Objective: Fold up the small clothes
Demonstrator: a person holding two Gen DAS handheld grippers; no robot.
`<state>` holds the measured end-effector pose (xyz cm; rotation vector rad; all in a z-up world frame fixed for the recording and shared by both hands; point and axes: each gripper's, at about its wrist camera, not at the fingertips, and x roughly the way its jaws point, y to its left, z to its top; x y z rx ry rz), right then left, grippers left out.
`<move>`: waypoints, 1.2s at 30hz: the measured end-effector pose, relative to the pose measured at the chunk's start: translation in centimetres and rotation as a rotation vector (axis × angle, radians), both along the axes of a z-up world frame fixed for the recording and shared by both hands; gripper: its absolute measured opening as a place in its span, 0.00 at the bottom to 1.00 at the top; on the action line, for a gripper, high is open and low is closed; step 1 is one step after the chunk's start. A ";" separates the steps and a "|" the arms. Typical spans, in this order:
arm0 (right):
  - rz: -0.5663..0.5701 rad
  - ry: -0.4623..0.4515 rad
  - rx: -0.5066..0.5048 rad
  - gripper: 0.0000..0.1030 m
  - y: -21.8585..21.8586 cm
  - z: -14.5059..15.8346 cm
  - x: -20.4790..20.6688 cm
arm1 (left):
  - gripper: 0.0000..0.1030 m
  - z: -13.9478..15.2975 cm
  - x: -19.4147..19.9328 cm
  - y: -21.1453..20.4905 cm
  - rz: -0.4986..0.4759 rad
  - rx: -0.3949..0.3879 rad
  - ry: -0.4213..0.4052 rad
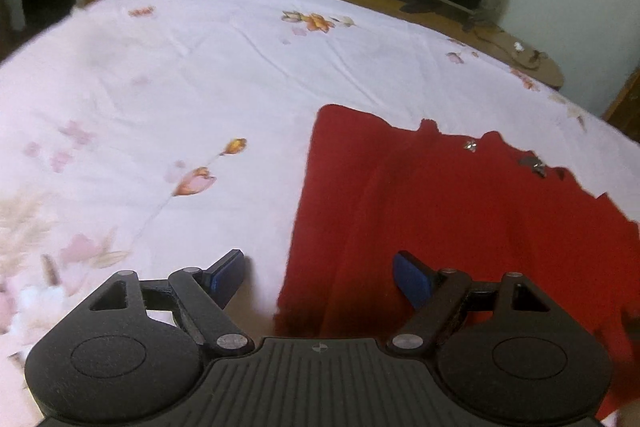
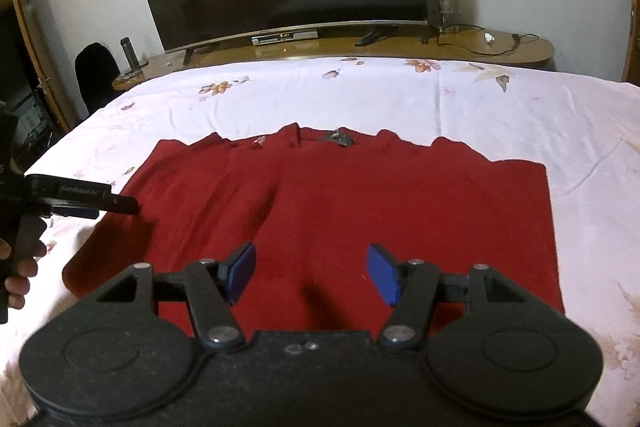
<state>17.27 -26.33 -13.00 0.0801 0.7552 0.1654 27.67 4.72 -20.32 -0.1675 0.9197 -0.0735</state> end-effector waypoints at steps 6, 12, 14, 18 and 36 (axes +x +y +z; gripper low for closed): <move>-0.016 0.012 -0.005 0.59 0.6 -0.6 0.9 | 0.78 -1.1 1.3 1.0 -0.061 -0.132 -0.001; -0.028 0.032 -0.007 0.60 0.9 -1.2 1.7 | 0.45 -1.6 2.2 2.2 -0.094 -0.298 0.041; -0.030 0.033 -0.009 0.60 1.0 -1.3 2.0 | 0.42 -1.9 2.6 2.6 -0.088 -0.331 0.056; -0.028 0.033 -0.014 0.60 1.4 -1.5 2.5 | 0.41 -2.5 3.0 3.6 -0.077 -0.405 0.079; -0.045 0.020 0.012 0.59 1.9 -1.7 3.4 | 0.19 2.4 1.8 -0.2 -0.141 -0.438 0.000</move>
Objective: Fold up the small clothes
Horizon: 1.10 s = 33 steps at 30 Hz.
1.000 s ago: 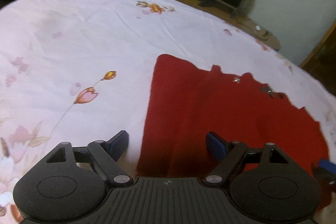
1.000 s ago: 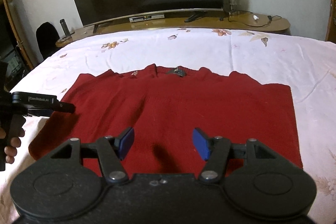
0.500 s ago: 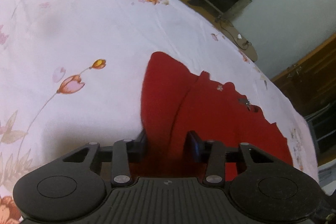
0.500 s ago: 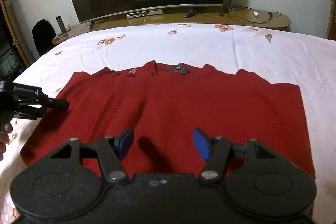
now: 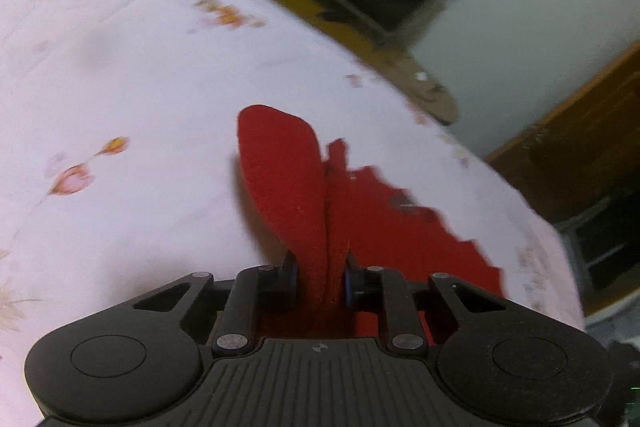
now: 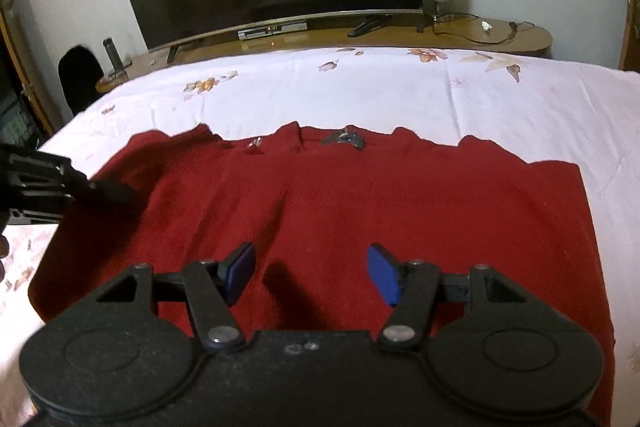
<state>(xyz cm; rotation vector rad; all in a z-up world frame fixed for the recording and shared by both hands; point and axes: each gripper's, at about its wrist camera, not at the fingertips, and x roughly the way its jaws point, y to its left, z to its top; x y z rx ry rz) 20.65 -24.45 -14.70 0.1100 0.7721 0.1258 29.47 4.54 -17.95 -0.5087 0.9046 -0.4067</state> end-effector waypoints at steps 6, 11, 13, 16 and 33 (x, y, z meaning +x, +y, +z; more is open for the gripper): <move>-0.025 -0.028 0.051 0.59 -2.5 0.9 -0.5 | 0.19 4.2 -0.6 -7.7 -0.122 -0.032 -0.061; -0.054 -0.031 0.080 0.59 -6.4 1.5 -1.7 | 0.19 3.2 -1.1 -17.0 -0.218 -0.017 -0.034; -0.073 -0.028 0.085 0.59 -8.1 1.5 -2.2 | 0.19 2.0 -1.3 -20.6 -0.246 -0.006 0.010; -0.102 -0.020 0.089 0.59 -10.7 1.3 -3.2 | 0.19 0.5 -1.9 -24.5 -0.261 0.052 0.050; 0.011 -0.010 0.188 0.62 -12.4 2.1 -3.3 | 0.19 4.1 -4.5 -14.5 0.005 0.267 -0.009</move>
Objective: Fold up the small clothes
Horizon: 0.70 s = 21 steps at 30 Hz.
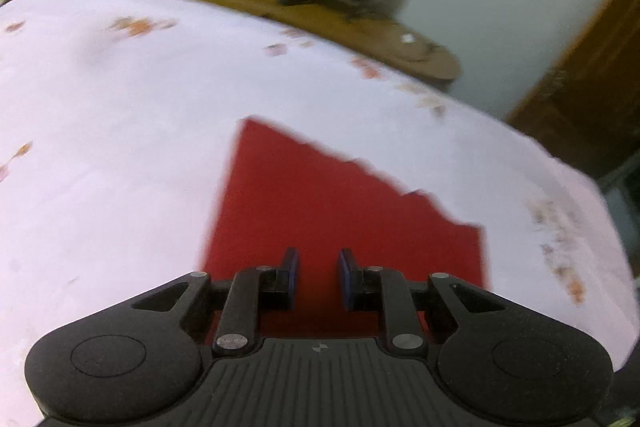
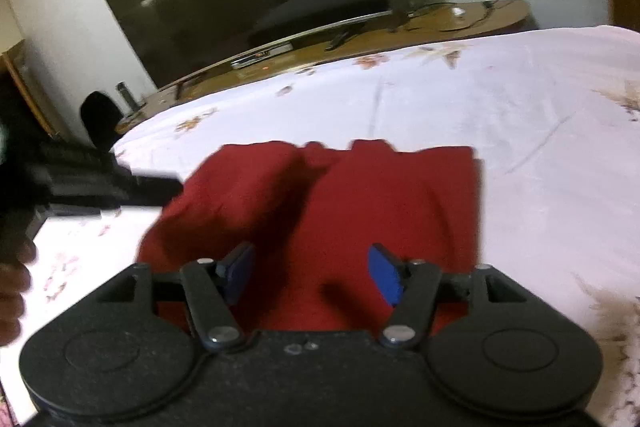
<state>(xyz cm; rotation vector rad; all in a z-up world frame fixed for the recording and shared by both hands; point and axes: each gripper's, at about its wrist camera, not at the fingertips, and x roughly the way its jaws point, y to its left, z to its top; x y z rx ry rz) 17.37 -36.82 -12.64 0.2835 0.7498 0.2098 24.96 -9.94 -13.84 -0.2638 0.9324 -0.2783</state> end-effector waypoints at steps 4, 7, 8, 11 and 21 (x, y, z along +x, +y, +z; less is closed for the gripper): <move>0.045 0.025 0.040 0.63 1.6 -0.2 1.0 | 0.19 -2.7 -2.2 -0.5 -0.045 0.063 -0.028; 0.062 0.059 0.080 0.63 2.6 -0.8 2.0 | 0.19 -3.3 -2.3 -0.9 -0.052 0.012 -0.013; 0.060 0.073 0.102 0.63 2.7 -1.1 2.5 | 0.19 -3.1 -2.1 -0.8 -0.042 -0.017 -0.003; 0.043 0.109 0.167 0.63 2.7 -1.9 3.4 | 0.19 -2.3 -2.3 0.7 -0.012 -0.045 -0.016; 0.047 0.161 0.267 0.46 4.7 -3.6 5.6 | 0.19 -1.8 -0.8 1.9 -0.005 0.069 -0.086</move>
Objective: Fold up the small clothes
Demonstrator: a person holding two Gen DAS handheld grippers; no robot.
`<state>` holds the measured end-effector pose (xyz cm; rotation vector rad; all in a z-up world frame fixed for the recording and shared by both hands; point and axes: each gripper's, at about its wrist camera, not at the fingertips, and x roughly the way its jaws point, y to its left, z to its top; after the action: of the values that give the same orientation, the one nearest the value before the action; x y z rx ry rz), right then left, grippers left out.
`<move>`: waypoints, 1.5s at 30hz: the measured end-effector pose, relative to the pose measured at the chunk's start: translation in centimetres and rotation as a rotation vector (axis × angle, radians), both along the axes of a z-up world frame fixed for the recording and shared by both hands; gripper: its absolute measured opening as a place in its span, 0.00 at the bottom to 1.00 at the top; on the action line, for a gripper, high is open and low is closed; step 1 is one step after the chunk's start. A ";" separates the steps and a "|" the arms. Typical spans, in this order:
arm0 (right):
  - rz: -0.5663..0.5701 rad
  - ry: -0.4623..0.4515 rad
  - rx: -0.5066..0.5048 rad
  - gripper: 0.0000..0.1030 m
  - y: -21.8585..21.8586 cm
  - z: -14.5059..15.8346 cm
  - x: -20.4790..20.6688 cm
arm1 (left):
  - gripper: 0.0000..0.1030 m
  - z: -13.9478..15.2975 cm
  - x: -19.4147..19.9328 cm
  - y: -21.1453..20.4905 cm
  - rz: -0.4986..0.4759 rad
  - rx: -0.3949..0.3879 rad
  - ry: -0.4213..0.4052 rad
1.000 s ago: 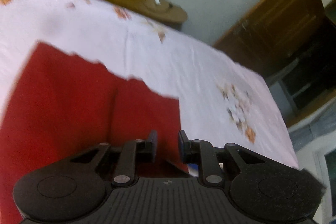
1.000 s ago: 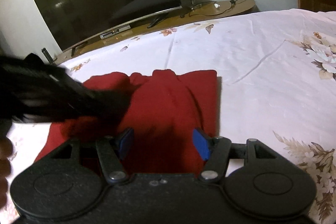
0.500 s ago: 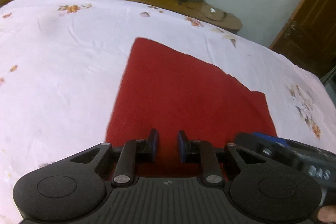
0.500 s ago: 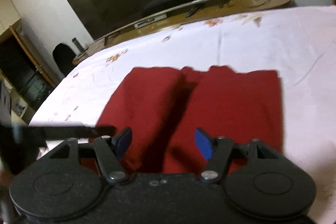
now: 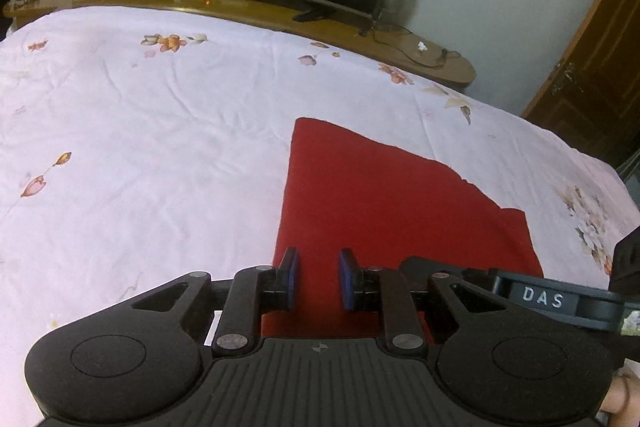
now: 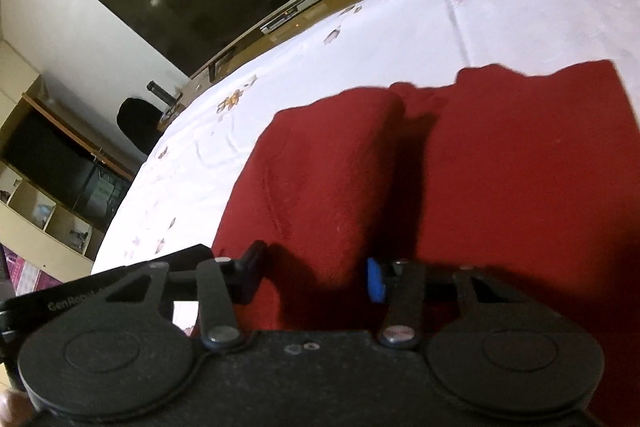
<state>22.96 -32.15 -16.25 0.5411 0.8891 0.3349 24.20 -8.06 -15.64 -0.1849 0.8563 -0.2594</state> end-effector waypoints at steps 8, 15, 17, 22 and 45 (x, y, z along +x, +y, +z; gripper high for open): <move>0.012 -0.130 -0.066 0.12 1.4 2.8 -0.9 | 0.19 0.3 0.6 0.2 0.011 -0.010 -0.036; 0.029 -0.226 -0.177 0.11 -1.0 7.0 -1.9 | 0.19 1.4 0.5 -2.0 -0.042 -0.020 -0.069; -0.005 -0.218 -0.199 0.11 -3.0 7.3 -2.2 | 0.19 1.4 0.2 -3.2 -0.070 -0.022 -0.071; -0.070 -0.188 -0.236 0.11 -7.4 7.1 -3.0 | 0.19 1.1 -0.4 -6.1 -0.129 -0.019 -0.066; -0.199 -0.190 -0.389 0.36 -8.7 6.2 -6.2 | 0.20 1.1 -0.6 -9.4 -0.164 0.067 -0.057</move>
<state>16.78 -40.87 -10.07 0.2289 0.6862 0.0267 23.61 -17.44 -14.55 -0.0441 0.8229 -0.3870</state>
